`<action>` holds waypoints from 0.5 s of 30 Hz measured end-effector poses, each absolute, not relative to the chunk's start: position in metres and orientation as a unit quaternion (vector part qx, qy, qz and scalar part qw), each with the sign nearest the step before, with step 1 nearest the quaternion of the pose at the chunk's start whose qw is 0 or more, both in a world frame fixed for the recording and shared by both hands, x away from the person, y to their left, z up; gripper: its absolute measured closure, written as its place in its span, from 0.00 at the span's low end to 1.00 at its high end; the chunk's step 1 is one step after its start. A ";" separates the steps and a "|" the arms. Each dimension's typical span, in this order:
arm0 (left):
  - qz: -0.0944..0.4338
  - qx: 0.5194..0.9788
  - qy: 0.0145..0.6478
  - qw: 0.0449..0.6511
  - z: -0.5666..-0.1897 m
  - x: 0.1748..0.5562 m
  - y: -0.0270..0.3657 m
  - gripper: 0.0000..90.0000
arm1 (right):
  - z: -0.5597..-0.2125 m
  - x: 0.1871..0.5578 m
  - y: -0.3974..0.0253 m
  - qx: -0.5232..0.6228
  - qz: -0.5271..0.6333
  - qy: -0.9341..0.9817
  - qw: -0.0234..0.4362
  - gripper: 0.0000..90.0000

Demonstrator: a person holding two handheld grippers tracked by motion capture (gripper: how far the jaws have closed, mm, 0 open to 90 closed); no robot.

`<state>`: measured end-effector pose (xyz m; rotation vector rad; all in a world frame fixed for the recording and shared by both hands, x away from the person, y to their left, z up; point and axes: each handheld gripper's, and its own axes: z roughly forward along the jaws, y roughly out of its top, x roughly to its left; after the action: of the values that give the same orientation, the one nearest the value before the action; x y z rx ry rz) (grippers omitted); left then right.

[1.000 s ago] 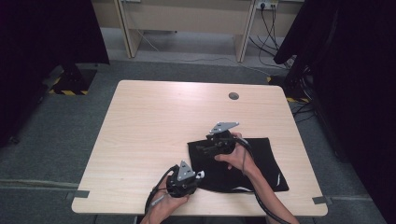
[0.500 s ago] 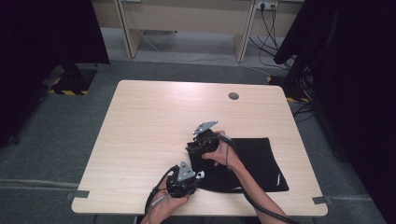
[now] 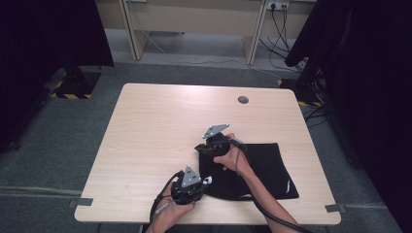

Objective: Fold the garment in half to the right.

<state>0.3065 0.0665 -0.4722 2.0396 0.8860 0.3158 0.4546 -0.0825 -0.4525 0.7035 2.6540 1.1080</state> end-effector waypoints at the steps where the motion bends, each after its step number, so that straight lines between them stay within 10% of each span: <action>1: 0.129 0.817 0.354 0.436 -0.468 0.306 0.068 0.86 | -0.449 0.454 -0.083 0.236 0.377 0.891 0.092 0.92; 15: 0.141 0.808 0.313 0.479 -0.414 0.313 0.055 0.86 | -0.396 0.453 -0.117 0.250 0.451 0.850 0.107 0.93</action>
<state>0.3127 0.0548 -0.4140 1.9731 0.7636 0.3436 0.4527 -0.1168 -0.3961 0.7362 2.5035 1.3284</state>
